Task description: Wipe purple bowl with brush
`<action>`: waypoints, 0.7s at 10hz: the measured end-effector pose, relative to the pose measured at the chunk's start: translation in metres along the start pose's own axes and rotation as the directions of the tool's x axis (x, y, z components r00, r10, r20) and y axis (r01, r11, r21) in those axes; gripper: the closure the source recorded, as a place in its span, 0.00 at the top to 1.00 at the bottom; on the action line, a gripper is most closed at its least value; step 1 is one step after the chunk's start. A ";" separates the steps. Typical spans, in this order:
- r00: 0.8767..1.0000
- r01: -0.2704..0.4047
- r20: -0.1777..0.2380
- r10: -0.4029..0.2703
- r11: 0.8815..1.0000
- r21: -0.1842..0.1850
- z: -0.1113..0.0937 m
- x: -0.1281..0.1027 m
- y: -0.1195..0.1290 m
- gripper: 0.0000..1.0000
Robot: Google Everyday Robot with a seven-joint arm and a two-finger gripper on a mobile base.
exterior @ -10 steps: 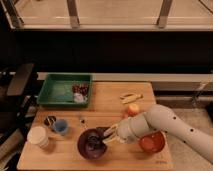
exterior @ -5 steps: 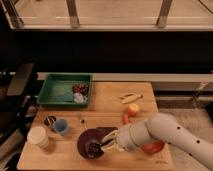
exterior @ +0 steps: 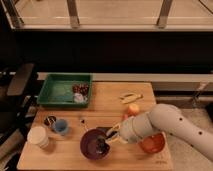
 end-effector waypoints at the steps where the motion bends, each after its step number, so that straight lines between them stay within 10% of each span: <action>1: 1.000 0.007 0.007 -0.007 1.000 -0.014 0.005 0.000 -0.008 0.00; 7: 0.997 0.002 0.080 0.006 0.995 -0.099 0.039 0.011 0.013 0.00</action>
